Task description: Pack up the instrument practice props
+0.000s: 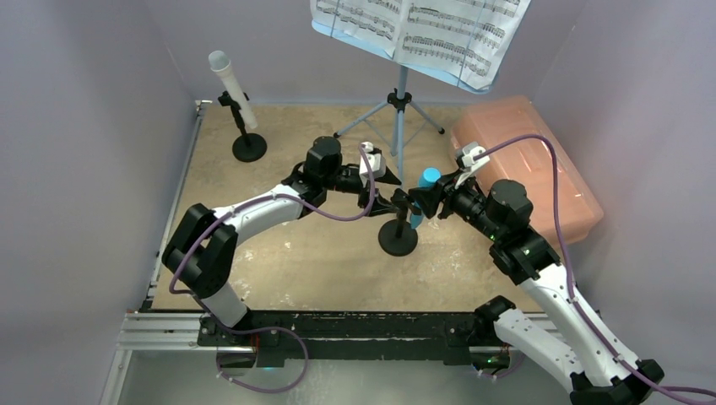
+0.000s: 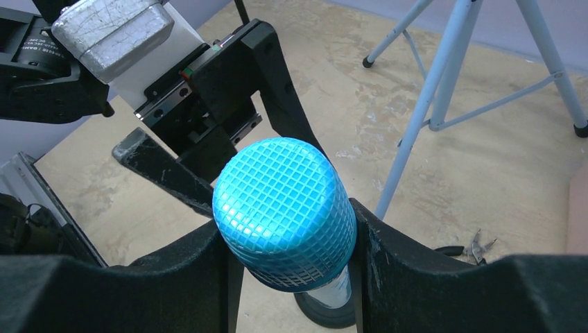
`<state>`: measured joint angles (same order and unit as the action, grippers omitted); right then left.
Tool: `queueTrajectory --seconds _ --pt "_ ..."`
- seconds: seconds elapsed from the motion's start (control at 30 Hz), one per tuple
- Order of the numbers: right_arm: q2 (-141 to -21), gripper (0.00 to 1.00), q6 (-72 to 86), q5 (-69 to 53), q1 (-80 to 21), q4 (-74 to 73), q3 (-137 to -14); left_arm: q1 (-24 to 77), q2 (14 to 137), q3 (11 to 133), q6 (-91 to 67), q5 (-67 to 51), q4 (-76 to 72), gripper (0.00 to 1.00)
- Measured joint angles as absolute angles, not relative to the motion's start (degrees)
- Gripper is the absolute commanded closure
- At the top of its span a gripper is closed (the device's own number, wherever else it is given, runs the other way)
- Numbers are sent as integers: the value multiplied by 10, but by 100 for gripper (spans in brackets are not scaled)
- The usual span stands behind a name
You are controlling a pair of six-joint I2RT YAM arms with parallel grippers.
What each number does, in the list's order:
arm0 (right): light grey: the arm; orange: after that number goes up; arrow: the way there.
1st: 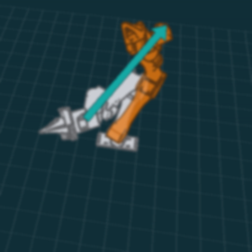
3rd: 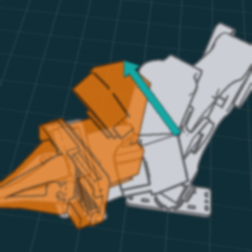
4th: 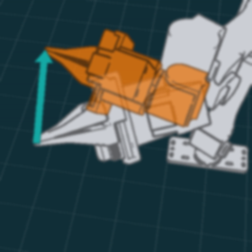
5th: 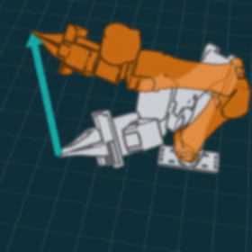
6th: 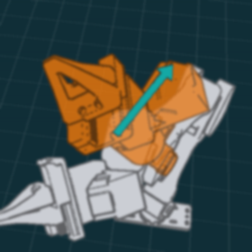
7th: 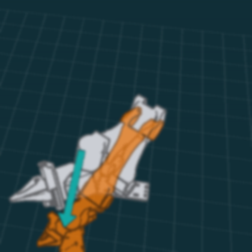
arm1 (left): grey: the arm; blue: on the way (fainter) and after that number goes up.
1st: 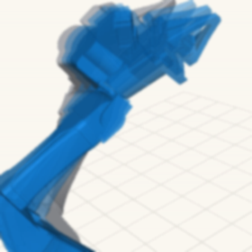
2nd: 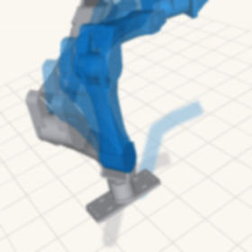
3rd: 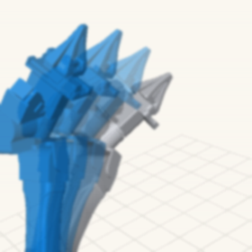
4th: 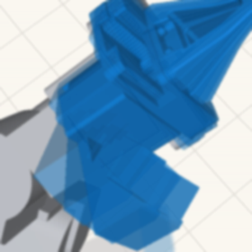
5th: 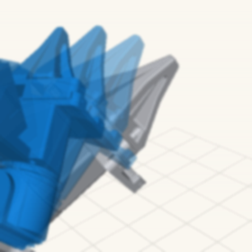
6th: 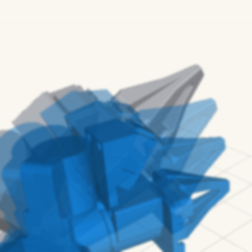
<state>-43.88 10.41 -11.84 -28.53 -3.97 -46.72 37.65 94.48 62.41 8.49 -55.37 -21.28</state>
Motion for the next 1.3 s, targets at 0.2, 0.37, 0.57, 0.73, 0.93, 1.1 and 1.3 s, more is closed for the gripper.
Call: queueTrajectory --seconds 0.2,0.37,0.57,0.73,0.93,1.1,1.3 --pt "-439 71 103 -120 -285 -40 -467 376 954 641 88 -570 -185 77" --pt "-444 71 102 -130 -285 -54 -467 376 951 645 95 -573 -167 100" --pt "-447 71 103 -140 -286 -60 -467 377 928 645 108 -559 -123 100" --pt "-446 73 105 -149 -289 -62 -467 379 897 636 121 -525 -76 100" --pt "-446 74 108 -161 -289 -63 -467 377 855 616 131 -483 -38 100" --pt "-446 78 109 -160 -289 -63 -467 349 821 588 125 -462 -21 100" --pt "-444 80 112 -153 -289 -63 -467 306 769 558 110 -411 -4 100"
